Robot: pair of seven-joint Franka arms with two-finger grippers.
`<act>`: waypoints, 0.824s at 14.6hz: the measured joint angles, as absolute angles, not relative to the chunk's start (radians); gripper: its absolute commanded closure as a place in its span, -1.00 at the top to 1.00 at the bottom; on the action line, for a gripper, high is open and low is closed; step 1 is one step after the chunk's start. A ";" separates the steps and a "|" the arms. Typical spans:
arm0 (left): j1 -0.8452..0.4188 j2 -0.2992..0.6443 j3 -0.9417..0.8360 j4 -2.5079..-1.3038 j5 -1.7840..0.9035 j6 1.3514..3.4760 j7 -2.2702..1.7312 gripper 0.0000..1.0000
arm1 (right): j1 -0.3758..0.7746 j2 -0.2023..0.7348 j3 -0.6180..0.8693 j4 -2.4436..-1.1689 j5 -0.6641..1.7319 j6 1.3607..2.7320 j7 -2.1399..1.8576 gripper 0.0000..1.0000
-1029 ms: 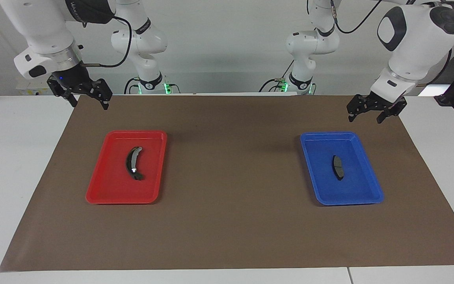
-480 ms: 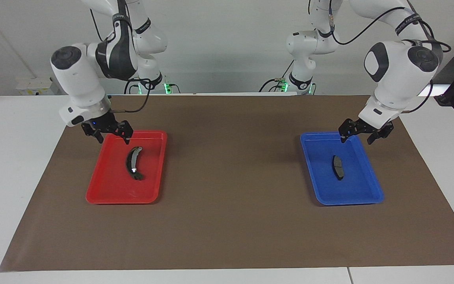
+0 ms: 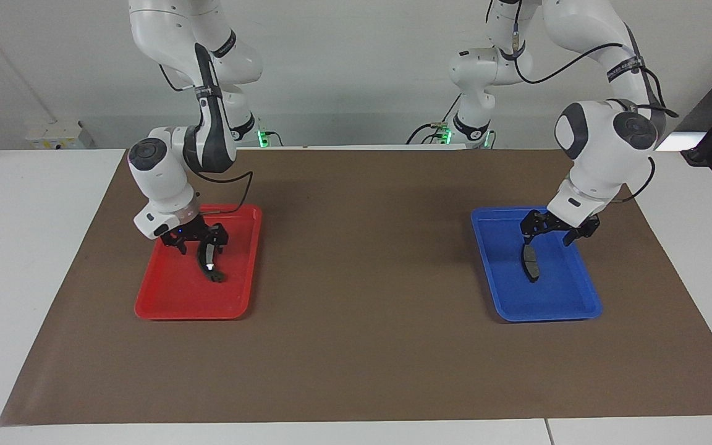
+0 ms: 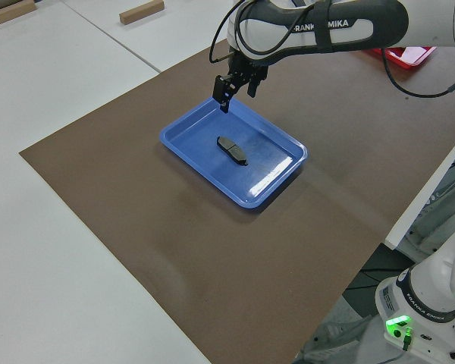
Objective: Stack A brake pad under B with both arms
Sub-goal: 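Reach the left gripper to the pad while the right gripper reaches the shoe, then grasp the pad with the left gripper while the right gripper grasps the shoe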
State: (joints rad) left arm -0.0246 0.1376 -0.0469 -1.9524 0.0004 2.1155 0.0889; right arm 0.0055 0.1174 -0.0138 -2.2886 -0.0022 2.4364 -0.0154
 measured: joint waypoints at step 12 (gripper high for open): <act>0.022 0.237 -0.041 -2.099 0.000 2.386 0.178 0.79 | 0.006 0.133 -0.014 -2.303 -0.002 2.459 -0.068 -1.00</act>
